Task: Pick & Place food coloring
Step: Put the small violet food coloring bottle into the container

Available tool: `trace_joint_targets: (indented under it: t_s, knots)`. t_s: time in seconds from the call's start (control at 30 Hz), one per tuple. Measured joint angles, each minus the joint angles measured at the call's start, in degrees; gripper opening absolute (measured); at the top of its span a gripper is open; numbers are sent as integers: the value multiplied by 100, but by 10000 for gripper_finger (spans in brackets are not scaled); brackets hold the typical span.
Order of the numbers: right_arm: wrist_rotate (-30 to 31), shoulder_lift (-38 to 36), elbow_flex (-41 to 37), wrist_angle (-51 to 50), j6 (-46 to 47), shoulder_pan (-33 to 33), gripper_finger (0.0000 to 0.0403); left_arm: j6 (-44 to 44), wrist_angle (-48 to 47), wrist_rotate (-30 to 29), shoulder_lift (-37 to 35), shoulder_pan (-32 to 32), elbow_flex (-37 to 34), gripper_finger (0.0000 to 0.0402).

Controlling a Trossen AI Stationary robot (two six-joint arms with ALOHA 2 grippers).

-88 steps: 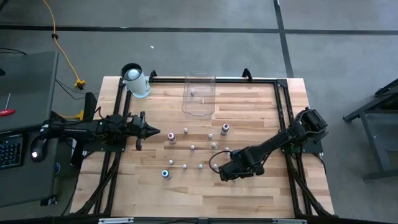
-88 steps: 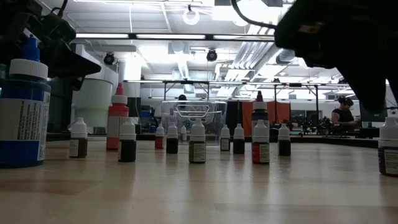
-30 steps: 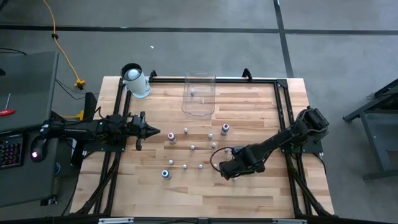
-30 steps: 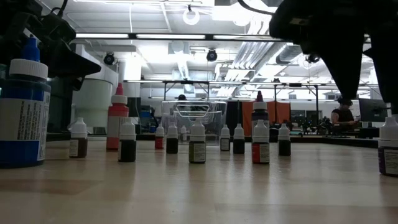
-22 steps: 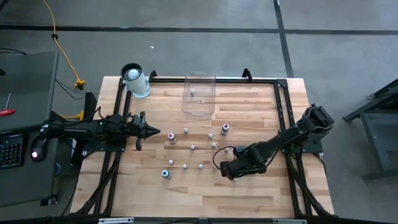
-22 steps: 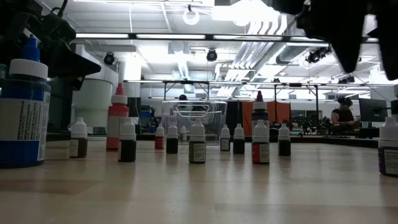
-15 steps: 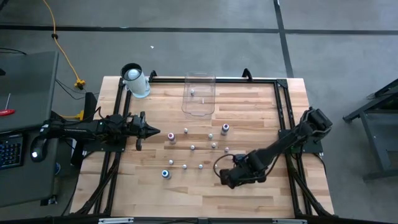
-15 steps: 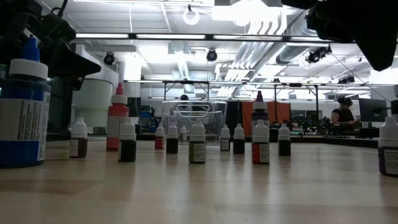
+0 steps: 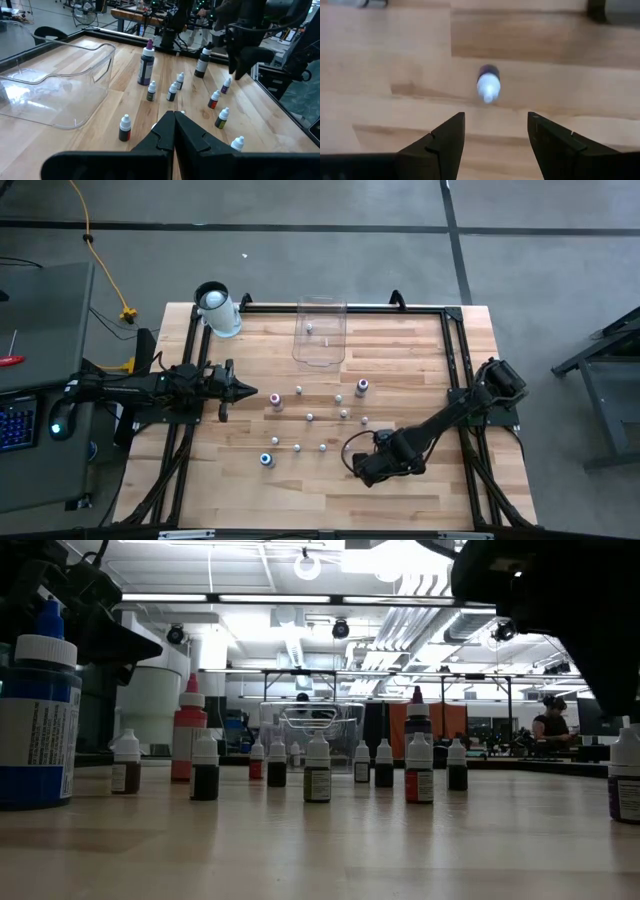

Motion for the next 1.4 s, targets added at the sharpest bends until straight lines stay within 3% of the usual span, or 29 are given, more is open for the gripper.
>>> trace_joint_targets:
  t_s: [0.77, 1.4]
  knots:
    - [325, 334, -4, -5, -172, -65, 201, 0, 0, 0, 0, -1, 0, 1]
    - [301, 407, -4, 155, -316, -91, 98, 1, 0, 0, 0, 1, 0, 1]
